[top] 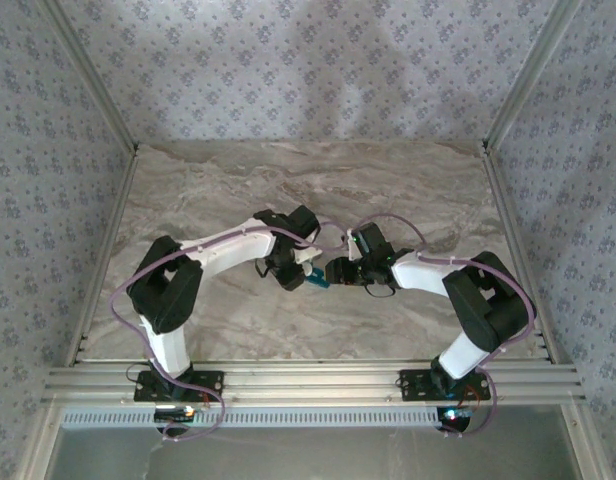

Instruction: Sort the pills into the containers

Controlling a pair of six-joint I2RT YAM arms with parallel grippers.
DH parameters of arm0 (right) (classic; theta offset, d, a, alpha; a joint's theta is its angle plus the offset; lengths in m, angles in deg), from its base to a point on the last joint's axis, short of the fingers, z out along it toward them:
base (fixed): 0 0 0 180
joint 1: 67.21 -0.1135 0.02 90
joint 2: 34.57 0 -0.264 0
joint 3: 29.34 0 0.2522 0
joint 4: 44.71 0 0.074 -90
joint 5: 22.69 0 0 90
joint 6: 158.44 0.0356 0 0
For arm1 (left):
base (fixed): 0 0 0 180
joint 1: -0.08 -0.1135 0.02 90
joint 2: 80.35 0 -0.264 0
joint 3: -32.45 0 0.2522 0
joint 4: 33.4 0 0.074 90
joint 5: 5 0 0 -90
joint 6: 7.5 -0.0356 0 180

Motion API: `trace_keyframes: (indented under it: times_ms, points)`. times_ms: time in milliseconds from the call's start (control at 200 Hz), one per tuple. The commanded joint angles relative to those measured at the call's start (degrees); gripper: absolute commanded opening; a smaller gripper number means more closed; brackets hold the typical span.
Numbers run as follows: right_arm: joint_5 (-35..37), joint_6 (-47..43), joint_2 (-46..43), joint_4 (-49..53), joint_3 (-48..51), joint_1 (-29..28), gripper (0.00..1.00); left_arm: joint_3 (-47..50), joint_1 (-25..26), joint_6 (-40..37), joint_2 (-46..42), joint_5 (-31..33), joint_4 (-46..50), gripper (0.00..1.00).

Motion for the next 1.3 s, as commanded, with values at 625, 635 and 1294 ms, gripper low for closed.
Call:
trace_keyframes:
  times_ms: [625, 635, 1294]
  points:
    - [-0.4, 0.3, 1.7, 0.0, -0.2, -0.1, 0.50, 0.9, 0.5, -0.9, 0.0, 0.7, 0.6, 0.00]
    - [-0.4, 0.3, 1.7, 0.1, -0.2, -0.1, 0.50, 1.0, 0.4, -0.9, -0.1, 0.7, 0.5, 0.00]
    - [0.0, 0.3, 2.2, 0.2, -0.4, 0.0, 0.49, 7.3, -0.6, 1.1, -7.0, -0.2, -6.4, 0.00]
